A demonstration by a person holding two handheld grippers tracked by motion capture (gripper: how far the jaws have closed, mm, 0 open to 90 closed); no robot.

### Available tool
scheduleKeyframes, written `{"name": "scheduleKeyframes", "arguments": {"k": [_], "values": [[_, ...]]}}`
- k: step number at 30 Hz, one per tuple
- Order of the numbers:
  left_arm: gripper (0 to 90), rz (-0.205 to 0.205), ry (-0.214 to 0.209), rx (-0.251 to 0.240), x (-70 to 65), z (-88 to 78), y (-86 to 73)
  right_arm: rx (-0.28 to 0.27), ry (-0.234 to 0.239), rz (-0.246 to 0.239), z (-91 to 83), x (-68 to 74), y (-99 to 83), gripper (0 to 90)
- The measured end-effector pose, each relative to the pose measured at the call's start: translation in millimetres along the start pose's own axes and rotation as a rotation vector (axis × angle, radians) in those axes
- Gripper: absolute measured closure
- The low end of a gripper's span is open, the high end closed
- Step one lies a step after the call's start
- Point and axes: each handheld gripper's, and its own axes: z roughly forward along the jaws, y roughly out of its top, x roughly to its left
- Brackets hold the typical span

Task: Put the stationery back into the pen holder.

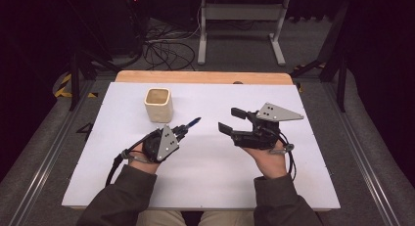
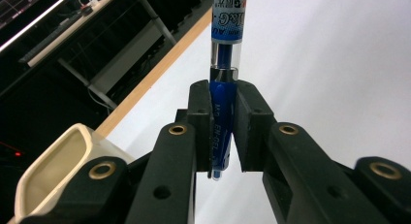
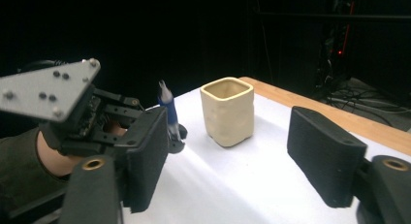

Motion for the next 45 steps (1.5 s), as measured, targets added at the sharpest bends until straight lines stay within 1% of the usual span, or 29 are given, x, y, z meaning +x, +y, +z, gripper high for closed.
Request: {"name": "scheduleKeyframes", "arguments": {"k": [4, 5, 6, 7, 8, 9, 10, 11, 12, 13, 17, 18, 20, 32, 37, 39, 45], "values": [[79.4, -0.046, -0.006, -0.025, 5.6, -1.2, -0.1, -0.009, 0.005, 0.006, -4.2, -2.9, -0.7, 28.9], [79.4, -0.047, -0.007, -0.032, 7.5, -1.2, -0.1, -0.011, 0.005, 0.005, -4.8, -3.6, -0.9, 28.4], [79.4, -0.060, -0.006, -0.036, 8.3, -1.4, -0.3, -0.011, 0.002, 0.005, -5.6, -4.2, -1.2, 28.0], [79.4, -0.061, -0.006, -0.041, 10.1, -1.5, -0.2, -0.013, 0.004, 0.008, -6.3, -4.8, -1.4, 27.8], [79.4, -0.082, -0.011, -0.045, 11.0, -1.6, -0.6, -0.013, 0.002, 0.008, -7.1, -5.4, -1.5, 27.4], [79.4, -0.088, -0.012, -0.055, 13.0, -1.5, -0.7, -0.014, 0.001, 0.010, -7.8, -5.9, -1.6, 26.5], [79.4, -0.103, -0.013, -0.059, 14.0, -1.7, -1.0, -0.018, -0.001, 0.008, -8.6, -6.6, -1.8, 25.8], [79.4, -0.106, -0.011, -0.063, 15.8, -2.0, -1.1, -0.020, 0.001, 0.013, -9.4, -7.0, -1.9, 25.2], [79.4, -0.120, -0.013, -0.067, 16.8, -2.1, -1.4, -0.024, -0.001, 0.010, -10.1, -7.7, -2.0, 24.5], [79.4, -0.125, -0.015, -0.074, 18.7, -1.9, -1.5, -0.026, -0.005, 0.016, -11.0, -7.9, -2.1, 24.1], [79.4, -0.183, -0.023, -0.103, 25.2, -2.5, -2.8, -0.036, -0.011, 0.016, -14.2, -9.6, -2.7, 23.0], [79.4, -0.189, -0.022, -0.109, 27.6, -3.0, -3.0, -0.037, -0.012, 0.015, -15.2, -10.0, -2.8, 22.8], [79.4, -0.221, -0.022, -0.129, 31.2, -3.4, -3.7, -0.044, -0.022, 0.017, -17.5, -11.0, -3.1, 21.9], [79.4, -0.331, -0.004, -0.195, 55.0, -4.4, -10.8, -0.069, -0.034, 0.030, -29.9, -17.5, -4.8, 17.3], [79.4, -0.359, 0.012, -0.222, 64.3, -2.0, -14.7, -0.077, -0.039, 0.032, -33.4, -18.6, -5.2, 16.7], [79.3, -0.372, 0.014, -0.228, 67.4, -0.8, -16.5, -0.081, -0.040, 0.027, -35.1, -19.4, -5.6, 16.5], [79.3, -0.395, 0.032, -0.236, 75.9, 2.2, -21.6, -0.089, -0.051, 0.037, -41.9, -22.8, -9.1, 15.6]]}}
